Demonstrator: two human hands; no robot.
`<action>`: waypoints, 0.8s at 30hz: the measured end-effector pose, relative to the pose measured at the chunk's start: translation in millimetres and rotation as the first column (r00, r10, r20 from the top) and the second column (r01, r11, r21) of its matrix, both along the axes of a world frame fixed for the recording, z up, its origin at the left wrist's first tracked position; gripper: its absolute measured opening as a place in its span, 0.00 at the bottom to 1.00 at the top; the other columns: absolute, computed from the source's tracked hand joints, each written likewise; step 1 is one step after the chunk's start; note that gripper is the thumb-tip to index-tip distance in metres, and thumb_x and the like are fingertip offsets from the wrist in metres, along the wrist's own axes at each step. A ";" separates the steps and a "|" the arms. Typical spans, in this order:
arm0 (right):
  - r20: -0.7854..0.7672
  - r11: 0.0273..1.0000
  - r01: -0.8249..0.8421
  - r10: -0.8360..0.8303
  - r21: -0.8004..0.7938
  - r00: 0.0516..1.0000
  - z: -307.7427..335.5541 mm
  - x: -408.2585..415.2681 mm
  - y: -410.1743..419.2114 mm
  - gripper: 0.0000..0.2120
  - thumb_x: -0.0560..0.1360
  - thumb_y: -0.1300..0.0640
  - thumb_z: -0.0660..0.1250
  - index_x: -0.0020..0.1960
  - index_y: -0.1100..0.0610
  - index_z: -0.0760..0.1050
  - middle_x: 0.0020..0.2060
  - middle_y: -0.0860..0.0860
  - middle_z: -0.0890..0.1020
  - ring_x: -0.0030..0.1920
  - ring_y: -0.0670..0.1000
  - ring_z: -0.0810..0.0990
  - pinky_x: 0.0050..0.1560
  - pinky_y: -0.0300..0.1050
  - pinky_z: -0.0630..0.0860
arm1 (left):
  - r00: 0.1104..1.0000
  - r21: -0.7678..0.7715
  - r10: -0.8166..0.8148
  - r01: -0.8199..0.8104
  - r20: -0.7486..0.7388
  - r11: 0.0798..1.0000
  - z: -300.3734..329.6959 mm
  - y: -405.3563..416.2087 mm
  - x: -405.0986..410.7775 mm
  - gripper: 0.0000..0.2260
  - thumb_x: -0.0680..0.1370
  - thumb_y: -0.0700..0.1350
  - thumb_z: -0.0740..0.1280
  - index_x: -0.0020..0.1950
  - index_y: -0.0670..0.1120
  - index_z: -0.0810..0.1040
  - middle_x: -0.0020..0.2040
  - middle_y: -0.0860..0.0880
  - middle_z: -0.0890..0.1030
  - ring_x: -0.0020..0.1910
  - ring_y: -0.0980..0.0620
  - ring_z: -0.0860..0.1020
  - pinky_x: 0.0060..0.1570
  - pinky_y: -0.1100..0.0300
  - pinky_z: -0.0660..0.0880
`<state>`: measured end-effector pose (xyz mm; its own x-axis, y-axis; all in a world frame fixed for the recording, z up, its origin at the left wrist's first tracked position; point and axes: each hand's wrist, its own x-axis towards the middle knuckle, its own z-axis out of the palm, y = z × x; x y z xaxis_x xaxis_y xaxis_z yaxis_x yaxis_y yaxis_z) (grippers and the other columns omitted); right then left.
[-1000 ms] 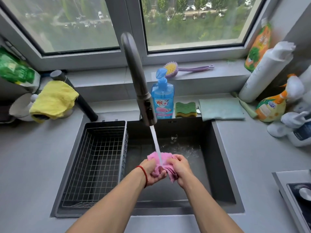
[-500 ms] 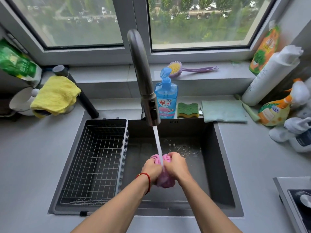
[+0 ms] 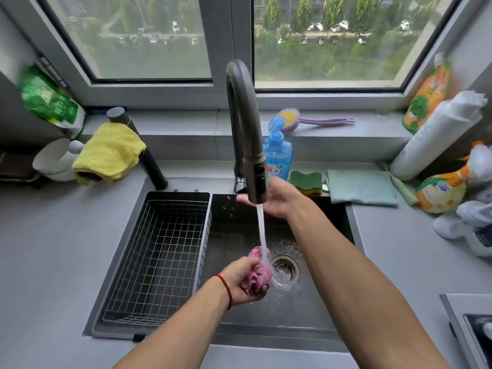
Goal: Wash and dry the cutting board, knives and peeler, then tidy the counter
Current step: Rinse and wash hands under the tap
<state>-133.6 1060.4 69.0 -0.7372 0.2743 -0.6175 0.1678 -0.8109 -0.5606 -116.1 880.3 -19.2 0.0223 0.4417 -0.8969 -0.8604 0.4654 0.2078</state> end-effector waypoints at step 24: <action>0.218 0.713 -0.628 0.590 0.312 0.778 -115.0 145.0 -48.1 0.19 0.72 0.44 0.76 0.52 0.57 0.78 0.31 0.54 0.74 0.29 0.48 0.72 0.26 0.41 0.67 | -0.790 -0.829 -0.251 0.531 -0.559 0.174 5.0 34.5 -31.9 0.14 0.76 0.39 0.67 0.61 0.43 0.69 0.53 0.42 0.80 0.52 0.37 0.80 0.42 0.48 0.72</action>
